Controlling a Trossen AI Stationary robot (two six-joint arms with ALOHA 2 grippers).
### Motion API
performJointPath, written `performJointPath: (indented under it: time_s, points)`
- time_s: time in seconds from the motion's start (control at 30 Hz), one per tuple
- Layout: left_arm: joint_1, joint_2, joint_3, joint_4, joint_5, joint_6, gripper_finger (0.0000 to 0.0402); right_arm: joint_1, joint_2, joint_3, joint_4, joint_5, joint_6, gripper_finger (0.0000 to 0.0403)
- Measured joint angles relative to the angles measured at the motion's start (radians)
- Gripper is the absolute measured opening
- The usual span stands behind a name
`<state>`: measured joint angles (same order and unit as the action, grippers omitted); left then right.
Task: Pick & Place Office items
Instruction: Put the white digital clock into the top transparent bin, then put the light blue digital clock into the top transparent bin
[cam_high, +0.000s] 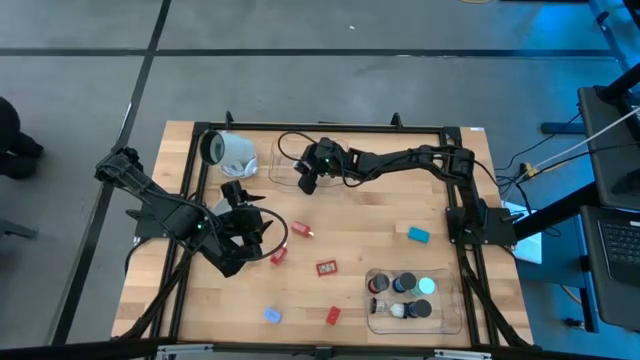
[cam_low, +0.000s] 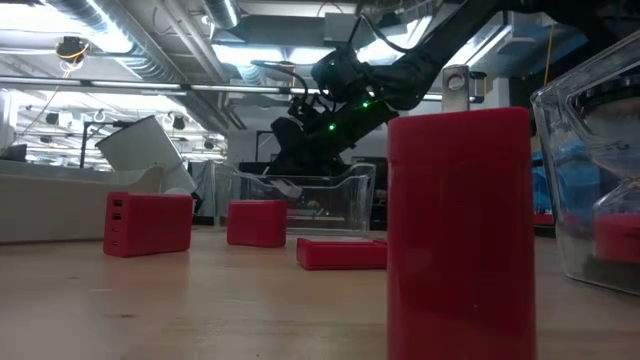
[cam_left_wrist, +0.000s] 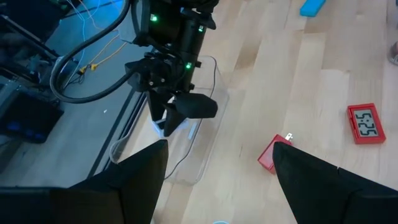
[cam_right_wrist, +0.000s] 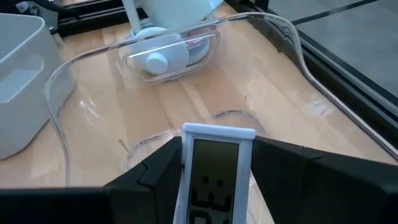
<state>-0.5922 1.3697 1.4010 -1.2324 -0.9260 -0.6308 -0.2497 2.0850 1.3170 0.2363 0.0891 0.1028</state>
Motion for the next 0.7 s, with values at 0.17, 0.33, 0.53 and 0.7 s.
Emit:
performJointPath:
  time_s: [0.17,0.33,0.53,0.7]
  points:
    - [0.000,0.000,0.000,0.000,0.000,-0.001,0.0287,0.000,0.000,0.000,0.000,0.000,0.001,0.0186]
    - [0.000,0.000,0.000,-0.007,0.000,-0.002,0.0287,0.000,0.000,0.000,-0.005,0.000,0.001,0.0188]
    - [0.000,0.000,0.000,-0.007,0.000,-0.002,0.0287,-0.003,0.000,0.000,-0.026,-0.030,-0.007,0.0189]
    - [0.000,0.000,0.000,-0.007,0.000,0.005,0.0287,-0.011,0.000,0.000,-0.058,-0.060,-0.015,0.0189]
